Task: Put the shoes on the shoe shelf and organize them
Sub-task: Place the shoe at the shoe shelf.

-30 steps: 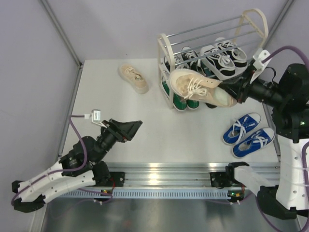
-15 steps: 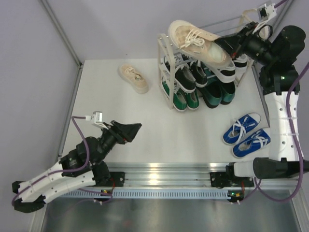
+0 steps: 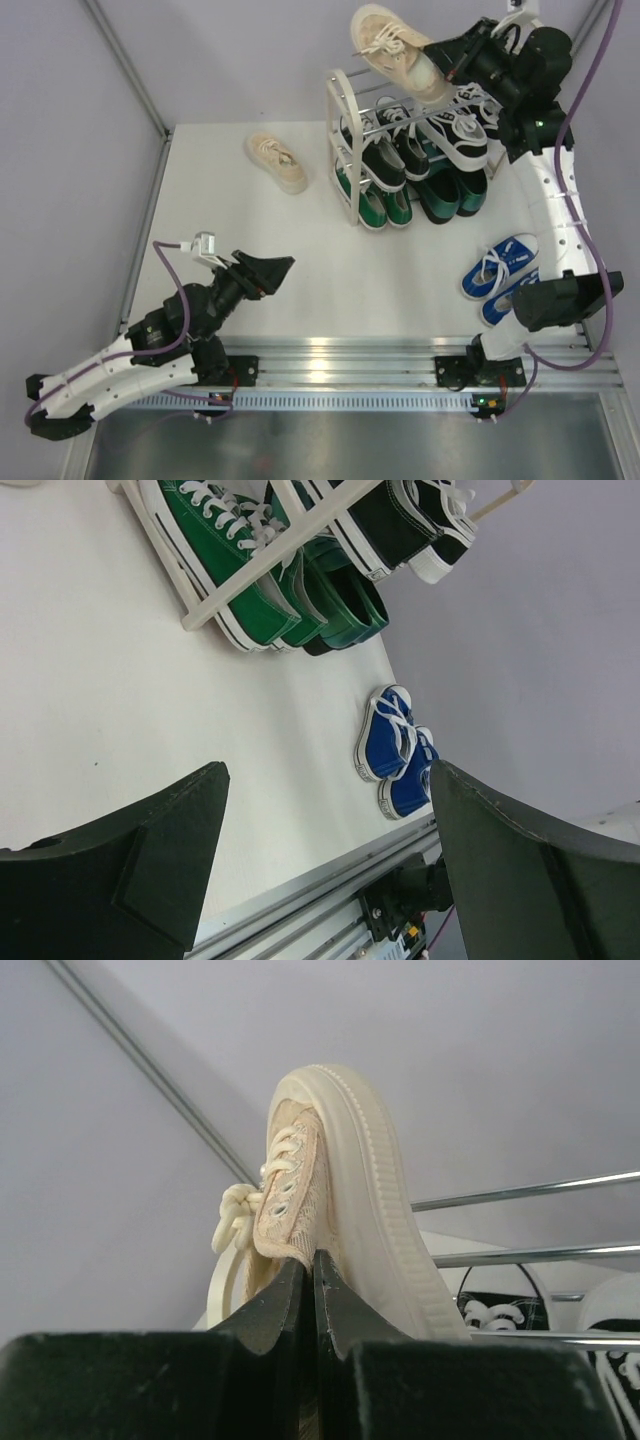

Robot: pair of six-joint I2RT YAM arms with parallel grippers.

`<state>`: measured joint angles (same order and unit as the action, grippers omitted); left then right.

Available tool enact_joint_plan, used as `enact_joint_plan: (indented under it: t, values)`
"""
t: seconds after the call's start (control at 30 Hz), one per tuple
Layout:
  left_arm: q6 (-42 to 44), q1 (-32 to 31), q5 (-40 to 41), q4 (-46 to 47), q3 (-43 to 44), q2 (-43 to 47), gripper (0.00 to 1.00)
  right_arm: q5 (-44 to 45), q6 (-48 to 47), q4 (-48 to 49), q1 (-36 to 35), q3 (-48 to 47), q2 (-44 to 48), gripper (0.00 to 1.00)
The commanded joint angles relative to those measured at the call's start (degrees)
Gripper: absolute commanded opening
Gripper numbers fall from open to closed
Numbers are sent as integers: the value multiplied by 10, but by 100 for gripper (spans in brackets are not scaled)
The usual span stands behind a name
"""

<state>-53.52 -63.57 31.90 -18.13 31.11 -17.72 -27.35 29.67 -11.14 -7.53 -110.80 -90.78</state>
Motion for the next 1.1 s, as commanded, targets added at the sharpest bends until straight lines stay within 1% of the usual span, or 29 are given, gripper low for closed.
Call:
enact_joint_plan:
  t: [0.0,0.1,0.2,0.4,0.9,1.07]
  values:
    - [-12,1,11,10,-7,4,87,115,31,36,-49,-30,19,0]
    - [-23,1,11,10,-16,9,87,152,68,26,-61,-21,20,0]
    - [-34,1,11,10,-26,19,87,182,85,27,-78,-5,25,0]
    - [-46,1,10,9,-40,45,87,203,114,28,-91,0,20,0]
    - [-58,1,8,9,-44,53,87,195,209,27,-101,10,-1,0]
    - [-59,1,11,11,-45,53,87,185,232,36,-105,30,-3,0]
